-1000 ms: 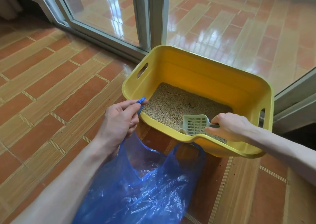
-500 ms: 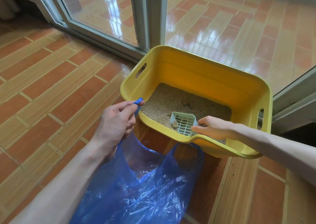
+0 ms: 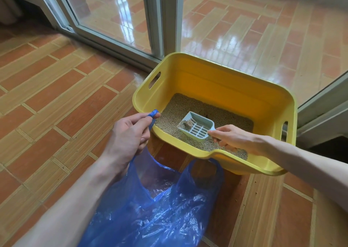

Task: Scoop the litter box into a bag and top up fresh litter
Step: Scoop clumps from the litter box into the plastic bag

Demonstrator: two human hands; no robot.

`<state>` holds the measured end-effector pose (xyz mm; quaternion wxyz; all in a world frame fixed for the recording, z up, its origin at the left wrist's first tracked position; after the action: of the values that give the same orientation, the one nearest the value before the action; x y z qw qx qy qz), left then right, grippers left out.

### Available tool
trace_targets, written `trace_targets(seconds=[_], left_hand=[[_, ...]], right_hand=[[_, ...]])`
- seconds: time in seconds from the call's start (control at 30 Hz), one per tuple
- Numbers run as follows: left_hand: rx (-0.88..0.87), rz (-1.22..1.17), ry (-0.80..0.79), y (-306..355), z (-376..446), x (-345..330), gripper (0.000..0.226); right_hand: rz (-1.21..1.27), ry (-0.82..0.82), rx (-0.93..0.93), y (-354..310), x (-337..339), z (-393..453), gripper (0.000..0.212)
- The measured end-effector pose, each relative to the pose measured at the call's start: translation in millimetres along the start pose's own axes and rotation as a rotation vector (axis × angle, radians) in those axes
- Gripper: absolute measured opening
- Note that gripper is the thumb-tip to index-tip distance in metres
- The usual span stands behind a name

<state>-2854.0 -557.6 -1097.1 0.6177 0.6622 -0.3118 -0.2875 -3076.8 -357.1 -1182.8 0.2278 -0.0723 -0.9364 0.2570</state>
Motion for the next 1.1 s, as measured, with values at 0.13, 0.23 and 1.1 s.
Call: trace_targets(seconds=[0.13, 0.23, 1.1], left_hand=[[-0.001, -0.003, 0.002, 0.6, -0.6, 1.4, 0.028], [-0.002, -0.005, 0.003, -0.1, -0.4, 2.3, 0.028], [-0.001, -0.001, 0.009, -3.6, -0.6, 1.8, 0.027]], right_hand=[[0.081, 0.041, 0.056, -3.9, 3.7, -2.4, 0.042], [0.06, 0.098, 0.109, -6.9, 3.4, -1.6, 0.045], [0.051, 0.225, 0.137, -10.2, 6.0, -9.3, 0.054]])
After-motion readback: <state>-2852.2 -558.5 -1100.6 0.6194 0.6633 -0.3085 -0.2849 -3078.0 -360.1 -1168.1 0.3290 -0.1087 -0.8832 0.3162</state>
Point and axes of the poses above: each hand's wrist, its own z-axis towards the middle knuckle, its own x-axis out of the back of the hand, y = z × x, the point moved 2 cm from there along z, towards the middle knuckle, and after that the axes turned 14 degrees about -x, right-handed, at the moved point
